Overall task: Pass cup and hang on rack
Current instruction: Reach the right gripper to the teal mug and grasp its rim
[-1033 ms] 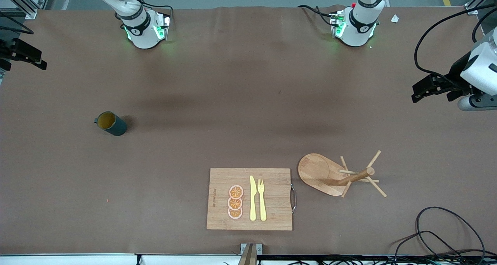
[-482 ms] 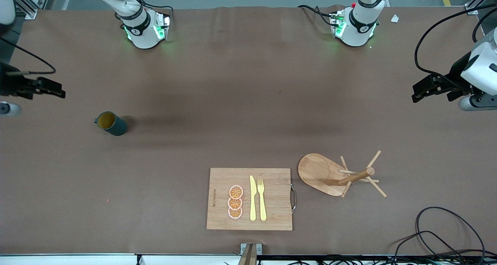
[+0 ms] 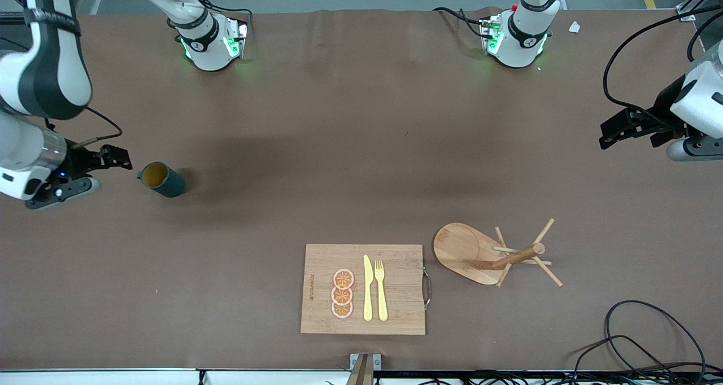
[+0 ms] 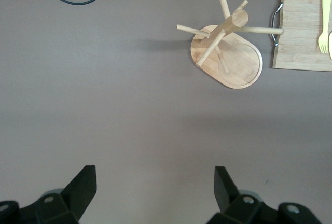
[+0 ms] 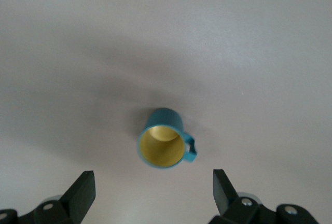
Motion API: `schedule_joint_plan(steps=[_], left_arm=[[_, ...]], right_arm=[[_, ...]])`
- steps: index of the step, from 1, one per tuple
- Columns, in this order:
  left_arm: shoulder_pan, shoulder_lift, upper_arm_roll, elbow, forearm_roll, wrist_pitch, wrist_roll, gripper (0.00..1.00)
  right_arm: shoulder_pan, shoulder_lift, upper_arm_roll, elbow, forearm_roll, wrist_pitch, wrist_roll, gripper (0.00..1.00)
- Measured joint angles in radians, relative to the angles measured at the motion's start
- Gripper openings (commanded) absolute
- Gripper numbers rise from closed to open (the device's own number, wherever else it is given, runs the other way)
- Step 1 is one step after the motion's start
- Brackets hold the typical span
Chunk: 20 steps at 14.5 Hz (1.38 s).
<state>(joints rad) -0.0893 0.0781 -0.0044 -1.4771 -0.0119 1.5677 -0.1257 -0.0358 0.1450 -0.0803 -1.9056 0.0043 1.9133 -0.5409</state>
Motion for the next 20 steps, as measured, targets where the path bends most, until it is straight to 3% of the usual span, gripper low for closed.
schedule_joint_plan(steps=[3,7,11,14,15,20], left_arm=[[0.0,0.0,0.0,0.0,0.0,0.0,0.0,1.0],[0.0,0.0,0.0,0.0,0.0,0.0,0.0,1.0],[0.0,0.0,0.0,0.0,0.0,0.0,0.0,1.0],[0.001,0.0,0.0,0.0,0.0,0.0,0.0,1.0],[0.001,0.0,0.0,0.0,0.0,0.0,0.0,1.0],[0.001,0.0,0.0,0.0,0.0,0.0,0.0,1.0]], right_arm=[[-0.03,0.02,-0.004,-0.14,0.015,0.178,-0.159,1.0],[-0.047,0.11,-0.005,-0.189,0.016,0.306,-0.28,0.91],[-0.049,0.162,-0.004,-0.244,0.017,0.417,-0.312,0.63],[-0.049,0.166,-0.002,-0.291,0.017,0.468,-0.326,0.12],[-0.049,0.167,-0.002,-0.295,0.017,0.469,-0.357,0.0],[-0.043,0.167,0.003,-0.291,0.018,0.442,-0.47,0.0]])
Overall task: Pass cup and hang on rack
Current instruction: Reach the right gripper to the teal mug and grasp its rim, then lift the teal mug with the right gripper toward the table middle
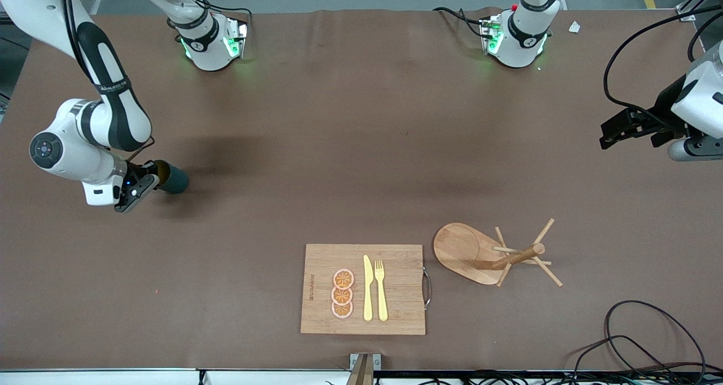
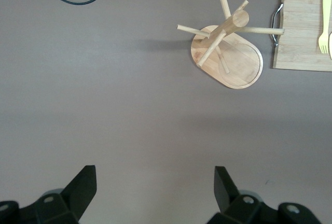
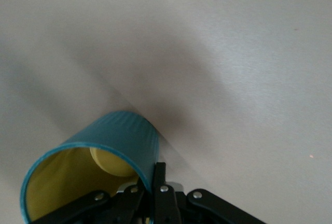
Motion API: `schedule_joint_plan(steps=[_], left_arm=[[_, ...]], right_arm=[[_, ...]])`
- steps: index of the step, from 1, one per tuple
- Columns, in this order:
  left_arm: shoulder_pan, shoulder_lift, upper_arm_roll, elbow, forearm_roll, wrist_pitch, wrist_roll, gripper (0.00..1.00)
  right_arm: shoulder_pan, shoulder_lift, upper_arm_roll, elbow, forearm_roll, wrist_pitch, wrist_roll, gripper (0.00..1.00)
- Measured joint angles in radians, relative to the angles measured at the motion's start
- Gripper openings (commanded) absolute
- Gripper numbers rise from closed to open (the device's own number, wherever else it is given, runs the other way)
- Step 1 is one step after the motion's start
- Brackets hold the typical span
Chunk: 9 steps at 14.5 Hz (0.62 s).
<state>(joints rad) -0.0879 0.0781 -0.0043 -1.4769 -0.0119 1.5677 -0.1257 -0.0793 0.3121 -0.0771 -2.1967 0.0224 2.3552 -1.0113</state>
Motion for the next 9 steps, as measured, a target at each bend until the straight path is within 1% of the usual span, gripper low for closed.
schedule_joint_plan(steps=[2,4,6,8,9], left_arm=[[0.0,0.0,0.0,0.0,0.0,0.0,0.0,1.0],[0.0,0.0,0.0,0.0,0.0,0.0,0.0,1.0],[0.001,0.0,0.0,0.0,0.0,0.0,0.0,1.0],[0.002,0.0,0.0,0.0,0.0,0.0,0.0,1.0],[0.003,0.0,0.0,0.0,0.0,0.0,0.0,1.0]], right_arm=[[0.026,-0.006,0.005,0.028,0.003,-0.09,0.027,0.0],[0.072,-0.029,0.009,0.073,0.005,-0.195,0.105,0.0],[0.125,-0.065,0.024,0.097,0.008,-0.251,0.196,0.0],[0.165,-0.096,0.072,0.099,0.011,-0.274,0.315,0.0],[0.175,-0.106,0.111,0.099,0.011,-0.278,0.392,0.0]])
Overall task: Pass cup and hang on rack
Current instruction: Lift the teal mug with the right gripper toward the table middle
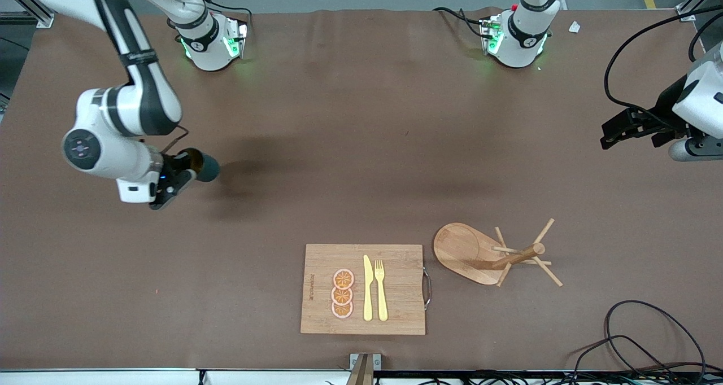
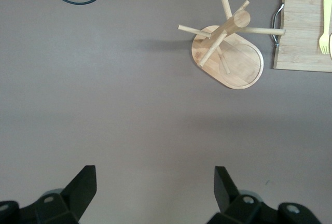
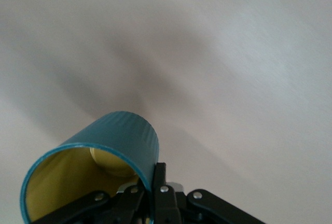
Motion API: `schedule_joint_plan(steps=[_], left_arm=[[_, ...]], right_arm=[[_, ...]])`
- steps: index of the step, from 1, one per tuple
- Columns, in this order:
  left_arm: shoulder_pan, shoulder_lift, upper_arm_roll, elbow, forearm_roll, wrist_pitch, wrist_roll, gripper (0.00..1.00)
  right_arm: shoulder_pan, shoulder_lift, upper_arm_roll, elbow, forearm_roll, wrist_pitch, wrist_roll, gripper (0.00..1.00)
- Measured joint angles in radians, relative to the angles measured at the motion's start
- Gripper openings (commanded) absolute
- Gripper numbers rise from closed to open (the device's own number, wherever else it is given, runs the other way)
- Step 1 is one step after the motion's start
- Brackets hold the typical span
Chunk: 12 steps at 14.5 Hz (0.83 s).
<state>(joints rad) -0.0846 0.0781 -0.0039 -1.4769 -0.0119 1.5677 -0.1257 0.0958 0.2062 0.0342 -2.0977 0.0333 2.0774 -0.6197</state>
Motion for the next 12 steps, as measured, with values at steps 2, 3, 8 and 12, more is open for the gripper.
schedule_joint_plan(steps=[2,3,8,12], left_arm=[[0.001,0.0,0.0,0.0,0.0,0.0,0.0,1.0],[0.001,0.0,0.0,0.0,0.0,0.0,0.0,1.0],[0.002,0.0,0.0,0.0,0.0,0.0,0.0,1.0],[0.002,0.0,0.0,0.0,0.0,0.0,0.0,1.0]], right_arm=[[0.009,-0.009,0.097,0.003,0.0,0.002,0.166,0.01],[0.013,-0.009,0.144,0.008,0.001,0.011,0.248,0.01],[0.165,0.019,0.243,0.066,0.001,0.109,0.652,0.01],[0.323,0.123,0.244,0.177,-0.029,0.137,0.859,0.01]])
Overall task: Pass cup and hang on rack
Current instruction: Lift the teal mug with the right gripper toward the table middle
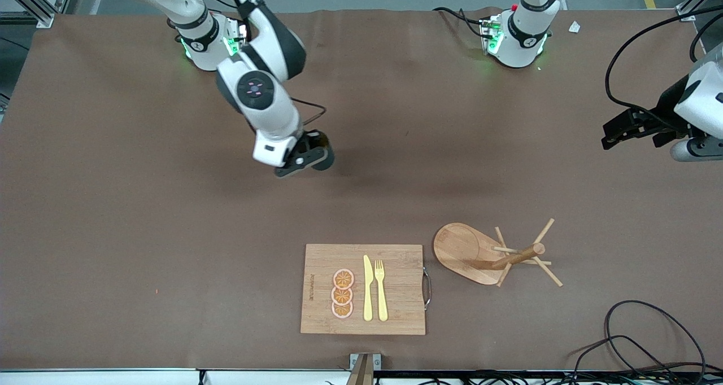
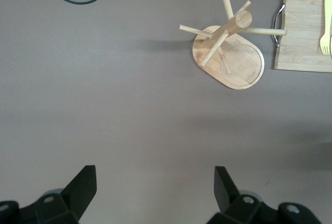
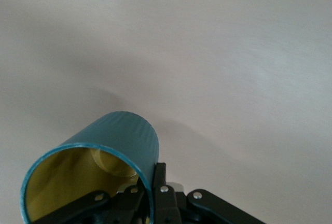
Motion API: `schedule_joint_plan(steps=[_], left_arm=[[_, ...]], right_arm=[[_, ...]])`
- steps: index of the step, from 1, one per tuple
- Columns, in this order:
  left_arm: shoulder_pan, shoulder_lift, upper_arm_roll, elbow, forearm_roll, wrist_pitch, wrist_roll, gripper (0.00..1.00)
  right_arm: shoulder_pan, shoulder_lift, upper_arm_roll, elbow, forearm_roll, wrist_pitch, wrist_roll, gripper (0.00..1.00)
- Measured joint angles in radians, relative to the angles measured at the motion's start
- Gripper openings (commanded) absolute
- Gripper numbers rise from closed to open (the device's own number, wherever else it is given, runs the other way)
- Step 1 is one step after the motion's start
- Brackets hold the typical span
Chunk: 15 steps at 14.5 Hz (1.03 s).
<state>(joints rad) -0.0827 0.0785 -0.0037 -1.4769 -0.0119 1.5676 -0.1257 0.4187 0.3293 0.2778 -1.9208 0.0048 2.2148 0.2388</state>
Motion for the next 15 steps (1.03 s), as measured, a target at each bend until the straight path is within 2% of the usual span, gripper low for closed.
schedule_joint_plan(steps=[5,9,15], left_arm=[[0.001,0.0,0.0,0.0,0.0,0.0,0.0,1.0],[0.001,0.0,0.0,0.0,0.0,0.0,0.0,1.0],[0.004,0.004,0.0,-0.001,0.0,0.0,0.0,1.0]], right_arm=[[0.095,0.164,-0.001,0.162,-0.135,0.006,0.192,0.01],[0.144,0.296,-0.002,0.297,-0.149,0.009,0.242,0.01],[0.183,0.337,-0.003,0.344,-0.152,0.003,0.288,0.02]])
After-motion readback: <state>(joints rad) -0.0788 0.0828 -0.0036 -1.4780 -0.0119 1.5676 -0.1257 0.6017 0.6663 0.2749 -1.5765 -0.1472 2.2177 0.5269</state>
